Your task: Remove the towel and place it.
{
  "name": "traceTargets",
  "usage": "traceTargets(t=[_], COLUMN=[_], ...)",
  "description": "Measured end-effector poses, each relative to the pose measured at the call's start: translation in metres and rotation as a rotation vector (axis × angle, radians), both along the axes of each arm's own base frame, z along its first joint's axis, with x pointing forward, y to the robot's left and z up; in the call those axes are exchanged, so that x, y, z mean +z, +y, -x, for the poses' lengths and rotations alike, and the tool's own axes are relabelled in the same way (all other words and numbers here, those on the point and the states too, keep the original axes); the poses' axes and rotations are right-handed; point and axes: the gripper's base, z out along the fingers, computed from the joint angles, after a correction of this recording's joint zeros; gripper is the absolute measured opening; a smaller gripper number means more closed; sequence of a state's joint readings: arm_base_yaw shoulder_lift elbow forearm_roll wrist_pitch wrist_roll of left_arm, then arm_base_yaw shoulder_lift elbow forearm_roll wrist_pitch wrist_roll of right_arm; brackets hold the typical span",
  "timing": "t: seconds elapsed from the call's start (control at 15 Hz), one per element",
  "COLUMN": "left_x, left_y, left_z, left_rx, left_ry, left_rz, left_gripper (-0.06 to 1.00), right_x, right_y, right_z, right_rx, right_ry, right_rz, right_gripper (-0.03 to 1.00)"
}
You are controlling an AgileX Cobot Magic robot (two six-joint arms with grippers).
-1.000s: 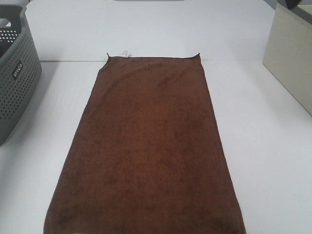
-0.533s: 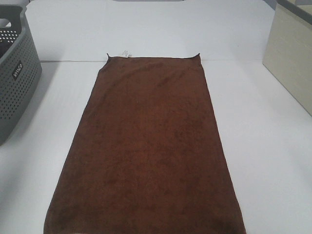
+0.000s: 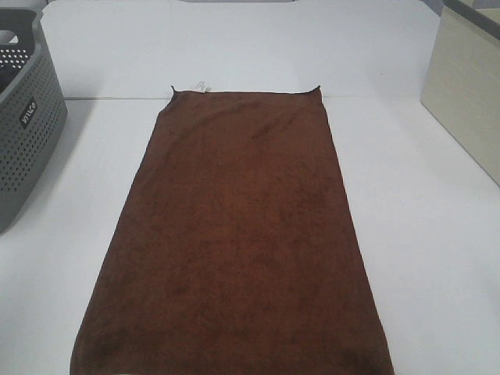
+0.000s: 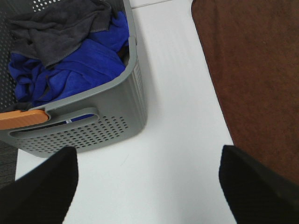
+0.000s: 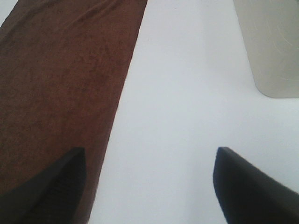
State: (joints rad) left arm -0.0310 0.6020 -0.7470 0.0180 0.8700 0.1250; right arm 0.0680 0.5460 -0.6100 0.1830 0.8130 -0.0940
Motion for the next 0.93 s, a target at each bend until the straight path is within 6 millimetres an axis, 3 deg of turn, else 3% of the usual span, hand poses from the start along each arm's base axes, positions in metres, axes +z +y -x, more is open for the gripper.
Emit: traceTargets(t=[0.2, 0.4, 0.67, 0.93], left_x=[-0.008, -0.03, -0.052, -0.061], left_y=[0.004, 0.007, 0.009, 0.016], left_z=[0.021, 0.047, 0.078, 0.105], left_rx=[0.063, 0.091, 0.118, 0.205], left_ry=[-0.044, -0.073, -0.097, -0.195], left_rz=[0.02, 0.042, 0.066, 0.097], left_gripper=[0.76, 0.76, 0.76, 0.76], right_x=[-0.009, -0.018, -0.017, -0.024], right_y=[-0.002, -0.003, -0.004, -0.007], right_z=[0.024, 0.046, 0.064, 0.079], right_rx=[-0.001, 0.003, 0.004, 0.028], right_ry=[-0.082, -0.143, -0.241, -0.06], right_rz=[-0.001, -0.004, -0.01, 0.061], right_gripper=[0.73, 0.73, 0.73, 0.73])
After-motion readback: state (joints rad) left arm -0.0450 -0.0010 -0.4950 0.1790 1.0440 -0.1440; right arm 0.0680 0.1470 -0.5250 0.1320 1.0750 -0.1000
